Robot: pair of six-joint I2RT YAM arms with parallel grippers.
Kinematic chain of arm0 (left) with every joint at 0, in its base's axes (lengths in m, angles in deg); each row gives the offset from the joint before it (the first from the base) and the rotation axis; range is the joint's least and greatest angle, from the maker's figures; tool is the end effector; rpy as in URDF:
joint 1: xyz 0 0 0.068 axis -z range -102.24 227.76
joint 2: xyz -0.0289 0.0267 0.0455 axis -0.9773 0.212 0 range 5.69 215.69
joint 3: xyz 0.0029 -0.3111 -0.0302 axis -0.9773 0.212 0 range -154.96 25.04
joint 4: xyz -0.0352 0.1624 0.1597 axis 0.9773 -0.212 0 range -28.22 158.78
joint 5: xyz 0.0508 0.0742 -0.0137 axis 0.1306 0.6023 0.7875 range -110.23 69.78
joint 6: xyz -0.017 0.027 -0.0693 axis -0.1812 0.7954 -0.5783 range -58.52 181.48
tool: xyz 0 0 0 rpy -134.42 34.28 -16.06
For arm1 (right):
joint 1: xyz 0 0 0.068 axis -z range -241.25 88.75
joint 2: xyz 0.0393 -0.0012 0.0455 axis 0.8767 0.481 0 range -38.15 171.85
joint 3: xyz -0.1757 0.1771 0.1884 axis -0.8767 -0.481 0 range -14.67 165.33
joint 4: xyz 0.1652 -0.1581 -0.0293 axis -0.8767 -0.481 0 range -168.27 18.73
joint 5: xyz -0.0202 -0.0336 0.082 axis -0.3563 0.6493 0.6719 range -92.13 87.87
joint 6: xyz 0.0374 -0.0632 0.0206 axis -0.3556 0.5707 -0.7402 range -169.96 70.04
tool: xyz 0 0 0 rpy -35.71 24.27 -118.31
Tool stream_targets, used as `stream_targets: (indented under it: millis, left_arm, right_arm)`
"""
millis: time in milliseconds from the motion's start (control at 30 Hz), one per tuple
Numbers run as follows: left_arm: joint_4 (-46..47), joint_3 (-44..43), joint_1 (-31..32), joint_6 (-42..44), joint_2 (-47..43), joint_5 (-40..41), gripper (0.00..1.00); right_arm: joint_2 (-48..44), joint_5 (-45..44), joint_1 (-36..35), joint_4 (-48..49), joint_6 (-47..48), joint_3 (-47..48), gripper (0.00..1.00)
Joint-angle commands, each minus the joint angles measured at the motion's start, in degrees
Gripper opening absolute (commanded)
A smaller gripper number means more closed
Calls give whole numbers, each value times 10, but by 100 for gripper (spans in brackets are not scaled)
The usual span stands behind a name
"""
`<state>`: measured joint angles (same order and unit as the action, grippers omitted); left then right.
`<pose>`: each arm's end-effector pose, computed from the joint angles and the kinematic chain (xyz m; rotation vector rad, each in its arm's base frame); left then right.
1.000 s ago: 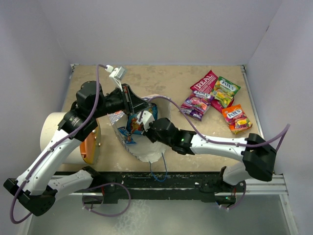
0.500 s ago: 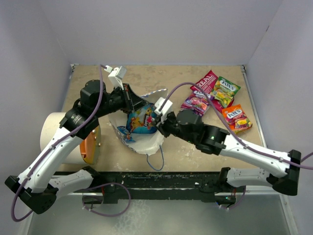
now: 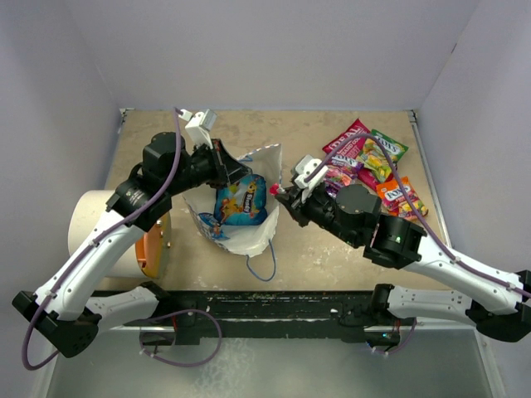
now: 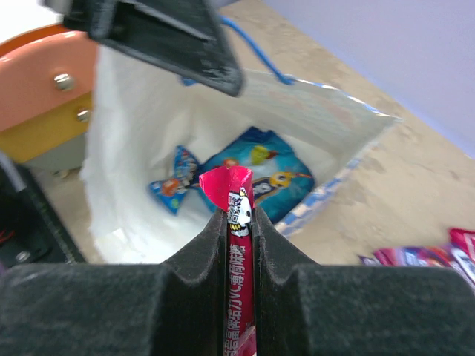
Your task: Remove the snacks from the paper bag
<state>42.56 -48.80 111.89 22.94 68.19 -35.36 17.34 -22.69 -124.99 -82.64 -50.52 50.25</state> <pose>0.1617 -0.1299 0.4494 0.1250 1.9714 -1.1057 0.1003 0.1519 0.4541 -0.6026 1.5182 0.5806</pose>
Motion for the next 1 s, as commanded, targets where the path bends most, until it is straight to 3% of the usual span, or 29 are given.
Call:
stream_targets:
  millis: [0,133,333,600,800,967]
  left_arm:
    - [22,-39,-1,-6,-4,18,0]
    - [4,-49,-1,-10,-6,23,0]
    - [-10,-50,-2,-16,-17,31,0]
    - [-16,-56,-1,-12,-23,-1,0]
    - [-8,-57,-1,-1,-25,-40,0]
    - [-15,-74,-1,24,-21,-36,0]
  right_arm:
    - [-14,-186,4,34,-7,14,0]
    - [-10,-223,40,43,-37,14,0]
    - [21,-135,181,4,-149,20,0]
    - [142,-3,347,-53,-267,38,0]
    - [248,65,466,-56,-283,68,0]
    - [353,36,522,-78,-232,121,0]
